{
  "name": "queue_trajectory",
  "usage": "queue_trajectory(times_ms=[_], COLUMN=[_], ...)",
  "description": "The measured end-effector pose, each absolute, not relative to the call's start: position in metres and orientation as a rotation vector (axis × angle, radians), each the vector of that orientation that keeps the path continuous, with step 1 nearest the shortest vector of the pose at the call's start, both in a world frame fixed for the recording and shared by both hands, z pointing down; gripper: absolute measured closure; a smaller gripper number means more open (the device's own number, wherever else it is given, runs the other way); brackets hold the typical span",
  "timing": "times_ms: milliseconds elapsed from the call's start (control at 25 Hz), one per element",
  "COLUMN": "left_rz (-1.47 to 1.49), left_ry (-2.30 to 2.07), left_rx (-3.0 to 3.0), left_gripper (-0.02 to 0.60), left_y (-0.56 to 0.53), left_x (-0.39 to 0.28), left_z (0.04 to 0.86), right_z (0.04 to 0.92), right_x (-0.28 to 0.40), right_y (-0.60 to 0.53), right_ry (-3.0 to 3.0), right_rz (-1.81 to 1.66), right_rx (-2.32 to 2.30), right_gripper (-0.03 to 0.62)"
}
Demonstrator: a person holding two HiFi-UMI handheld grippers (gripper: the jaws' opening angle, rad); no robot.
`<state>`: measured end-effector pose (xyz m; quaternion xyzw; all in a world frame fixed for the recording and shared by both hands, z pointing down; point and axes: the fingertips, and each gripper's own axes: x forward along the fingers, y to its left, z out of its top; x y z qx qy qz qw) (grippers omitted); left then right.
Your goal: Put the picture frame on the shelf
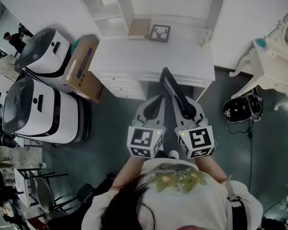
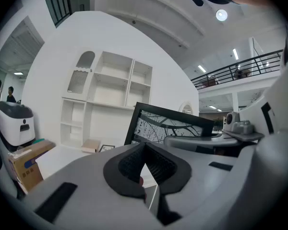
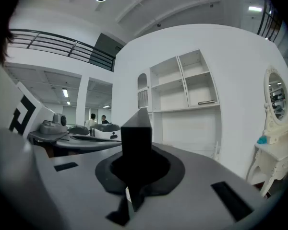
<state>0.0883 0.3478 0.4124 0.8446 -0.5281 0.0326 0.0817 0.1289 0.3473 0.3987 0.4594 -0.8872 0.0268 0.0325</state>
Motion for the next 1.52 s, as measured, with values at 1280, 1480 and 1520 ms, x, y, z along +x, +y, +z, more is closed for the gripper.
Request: queue_trajectory(times_ms=[1280, 1480, 1520], left_rz=[0.146, 0.141, 0.140], left_ry=[-1.500, -1.530, -1.535], left_rx=[2.509, 2.510, 2.510], left_gripper=[0.552, 0.552, 0.552], left_y=[0.212, 0.153, 0.143], left_x=[0.012, 0.006, 0.005], left_z=[0.454, 0.445, 0.443], right_z=[0.440, 0.427, 0.425], right_x=[0.066, 0.064, 0.064], right_y=[0.207, 0.146, 0.135], right_ry=[-2.637, -2.662, -2.668], right_rz=[0.149, 0.126, 0.122], right_rx=[1.462, 1.462, 1.459], right_gripper=[0.557, 0.557, 0.557])
